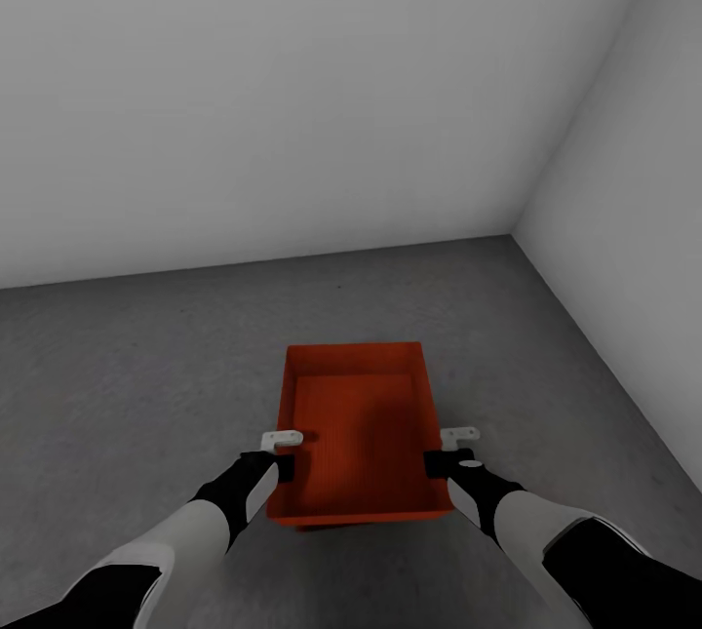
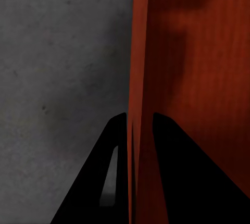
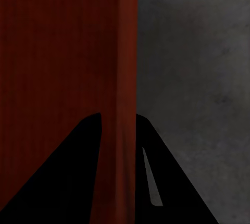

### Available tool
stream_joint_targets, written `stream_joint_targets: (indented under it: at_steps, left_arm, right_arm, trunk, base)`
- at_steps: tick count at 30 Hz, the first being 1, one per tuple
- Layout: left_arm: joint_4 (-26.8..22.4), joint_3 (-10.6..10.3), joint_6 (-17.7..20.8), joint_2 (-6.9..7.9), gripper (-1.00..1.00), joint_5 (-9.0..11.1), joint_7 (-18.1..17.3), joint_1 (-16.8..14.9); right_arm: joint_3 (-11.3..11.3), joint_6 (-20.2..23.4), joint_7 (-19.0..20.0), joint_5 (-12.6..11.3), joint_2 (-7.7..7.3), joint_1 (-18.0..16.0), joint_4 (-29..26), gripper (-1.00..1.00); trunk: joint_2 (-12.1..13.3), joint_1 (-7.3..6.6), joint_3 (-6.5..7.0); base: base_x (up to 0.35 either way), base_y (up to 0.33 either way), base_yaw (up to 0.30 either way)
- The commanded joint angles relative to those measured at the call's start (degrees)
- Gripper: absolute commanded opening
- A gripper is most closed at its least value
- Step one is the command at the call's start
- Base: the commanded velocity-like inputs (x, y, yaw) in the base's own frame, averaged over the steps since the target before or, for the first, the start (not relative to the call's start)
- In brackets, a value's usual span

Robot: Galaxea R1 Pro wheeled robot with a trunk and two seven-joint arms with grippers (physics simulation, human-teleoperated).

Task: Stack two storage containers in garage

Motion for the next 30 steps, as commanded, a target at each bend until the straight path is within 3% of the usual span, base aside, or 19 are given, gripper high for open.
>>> stream_joint_targets:
  at_steps: [1, 7, 22, 30]
  left_arm:
    - [-0.29, 0.01, -0.64, 0.00, -1.00, -1.77, 1.02, -0.02]
    - [-0.29, 0.01, -0.65, 0.00, -1.00, -1.77, 1.02, -0.03]
    - [-0.29, 0.01, -0.67, 0.00, -1.00, -1.77, 1.02, -0.05]
    - [-0.29, 0.01, -0.70, 0.00, -1.00, -1.77, 1.02, -0.02]
  right_arm:
    - [-0.42, -0.30, -1.15, -1.16, 0.00, -0.02, 0.32, -1.00]
    - [-0.40, -0.30, -1.15, -1.16, 0.00, -0.02, 0.32, -1.00]
    - [-0.43, -0.30, -1.15, -1.16, 0.00, -0.04, 0.32, -1.00]
    - [-0.42, -0.30, -1.15, -1.16, 0.00, -0.03, 0.32, -1.00]
  trunk:
    - [-0.43, 0.22, -0.22]
    - [-1.24, 0.66, -0.58]
    - [-7.25, 3.96, -3.27]
    - [-7.25, 3.96, -3.27]
  base:
    - [0.000, 0.000, 0.000]
    - [0.000, 0.000, 0.000]
    - [0.000, 0.000, 0.000]
    - [0.000, 0.000, 0.000]
